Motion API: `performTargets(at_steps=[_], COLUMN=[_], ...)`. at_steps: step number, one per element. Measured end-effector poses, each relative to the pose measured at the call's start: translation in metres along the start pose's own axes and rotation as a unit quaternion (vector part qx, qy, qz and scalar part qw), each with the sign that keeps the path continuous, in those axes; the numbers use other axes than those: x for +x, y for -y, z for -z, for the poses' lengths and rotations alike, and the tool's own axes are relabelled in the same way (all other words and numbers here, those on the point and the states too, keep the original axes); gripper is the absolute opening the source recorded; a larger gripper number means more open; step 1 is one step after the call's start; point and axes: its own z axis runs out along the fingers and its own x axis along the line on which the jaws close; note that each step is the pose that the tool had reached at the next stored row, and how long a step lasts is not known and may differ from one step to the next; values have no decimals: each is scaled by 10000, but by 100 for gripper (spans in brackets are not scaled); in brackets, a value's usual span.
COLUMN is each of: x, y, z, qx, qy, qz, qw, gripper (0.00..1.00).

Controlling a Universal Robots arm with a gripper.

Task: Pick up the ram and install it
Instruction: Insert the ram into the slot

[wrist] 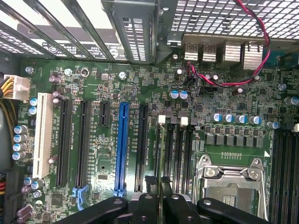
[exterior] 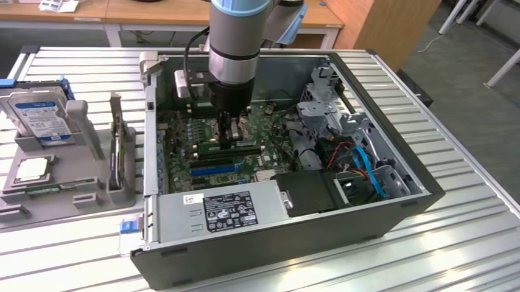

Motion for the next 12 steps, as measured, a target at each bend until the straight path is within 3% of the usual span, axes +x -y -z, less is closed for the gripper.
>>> performTargets(at_steps=[12], x=[-1], y=[1], z=[-16], qx=[3], qy=[0], qz=[1], qw=[10000], gripper=[13])
